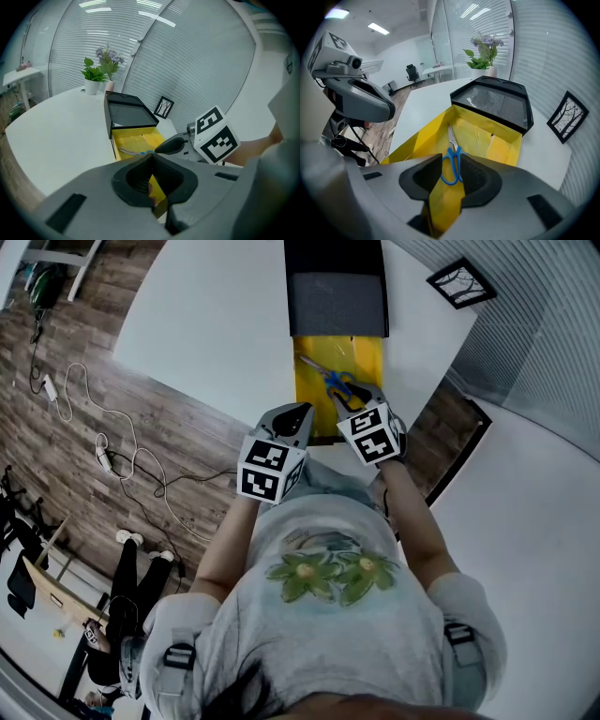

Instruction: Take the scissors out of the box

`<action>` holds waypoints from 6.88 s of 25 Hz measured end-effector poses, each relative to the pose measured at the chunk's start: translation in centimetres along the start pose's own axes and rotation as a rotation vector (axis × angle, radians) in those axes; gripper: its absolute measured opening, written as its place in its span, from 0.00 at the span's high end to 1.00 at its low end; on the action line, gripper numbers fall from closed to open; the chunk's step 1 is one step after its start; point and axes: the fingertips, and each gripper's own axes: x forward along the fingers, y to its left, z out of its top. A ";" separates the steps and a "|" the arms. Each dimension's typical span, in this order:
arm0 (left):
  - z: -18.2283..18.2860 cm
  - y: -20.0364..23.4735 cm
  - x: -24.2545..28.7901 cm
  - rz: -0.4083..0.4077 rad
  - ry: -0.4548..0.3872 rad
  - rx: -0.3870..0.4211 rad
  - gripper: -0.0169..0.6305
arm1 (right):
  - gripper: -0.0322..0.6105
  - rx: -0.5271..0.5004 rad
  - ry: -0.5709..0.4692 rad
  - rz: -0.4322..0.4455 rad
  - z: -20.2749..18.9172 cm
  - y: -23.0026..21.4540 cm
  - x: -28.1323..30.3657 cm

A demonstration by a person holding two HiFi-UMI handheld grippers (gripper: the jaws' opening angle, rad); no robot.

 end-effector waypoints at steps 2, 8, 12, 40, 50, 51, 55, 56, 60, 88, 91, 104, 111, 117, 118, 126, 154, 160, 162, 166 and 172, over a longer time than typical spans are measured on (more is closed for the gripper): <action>0.0 0.0 0.1 0.001 0.002 0.001 0.96 | 0.78 0.005 0.002 0.005 -0.1 0.0 0.2; 0.2 0.1 0.2 0.003 -0.005 0.000 0.96 | 0.78 0.009 0.022 0.012 -0.2 -0.1 0.9; 0.2 0.2 0.4 0.003 -0.008 0.000 0.96 | 0.78 -0.001 0.036 0.011 -0.4 -0.2 1.3; -0.1 1.4 0.6 0.021 0.007 -0.022 0.96 | 0.79 -0.090 0.148 -0.021 -1.4 -0.7 3.3; -0.1 1.5 0.5 0.018 0.013 -0.027 0.96 | 0.80 -0.126 0.185 -0.032 -1.3 -0.7 3.7; 0.0 1.5 0.5 0.018 0.013 -0.028 0.96 | 0.80 -0.132 0.191 -0.033 -1.3 -0.7 3.7; -0.1 1.4 0.7 0.017 0.013 -0.029 0.96 | 0.80 -0.153 0.206 -0.040 -1.6 -0.8 3.9; -0.2 1.4 0.6 0.017 0.013 -0.029 0.96 | 0.80 -0.154 0.208 -0.039 -1.6 -0.8 4.0; -0.4 1.4 0.6 0.016 0.015 -0.029 0.96 | 0.80 -0.162 0.220 -0.027 -1.7 -0.5 4.1; 0.6 1.3 0.1 0.022 0.001 0.003 0.96 | 0.81 -0.130 0.169 -0.035 -1.0 -1.0 3.1; 0.7 1.3 0.0 0.022 0.000 0.008 0.96 | 0.81 -0.124 0.163 -0.038 -0.9 -1.0 2.9; 1.7 1.3 -0.6 0.016 -0.008 0.027 0.96 | 0.82 -0.108 0.140 -0.052 0.3 -1.2 2.0; 1.8 1.1 -0.9 0.015 -0.013 0.035 0.96 | 0.82 -0.097 0.131 -0.057 0.4 -1.1 1.5; 2.0 1.2 -1.1 0.015 -0.013 0.042 0.96 | 0.82 -0.092 0.120 -0.066 0.8 -1.2 1.1; 2.0 1.2 -1.2 0.016 -0.013 0.044 0.96 | 0.82 -0.090 0.119 -0.068 0.8 -1.1 1.0; 2.0 1.0 -1.4 0.022 -0.018 0.059 0.96 | 0.82 -0.076 0.096 -0.066 1.0 -1.2 0.3; 2.6 0.0 -3.2 0.028 -0.053 0.110 0.96 | 0.82 -0.045 0.019 -0.088 1.8 -0.3 -3.4; 2.8 -0.5 -3.7 0.029 -0.065 0.131 0.96 | 0.82 -0.037 -0.001 -0.099 1.6 0.0 -4.3; 2.8 -0.6 -3.9 0.030 -0.069 0.137 0.96 | 0.82 -0.036 -0.012 -0.101 1.7 0.2 -4.6; 2.8 -0.8 -4.1 0.030 -0.076 0.146 0.96 | 0.82 -0.030 -0.030 -0.107 1.7 0.5 -5.4; 2.5 -1.5 -4.5 0.024 -0.080 0.156 0.96 | 0.82 -0.019 -0.063 -0.117 1.8 0.8 -6.5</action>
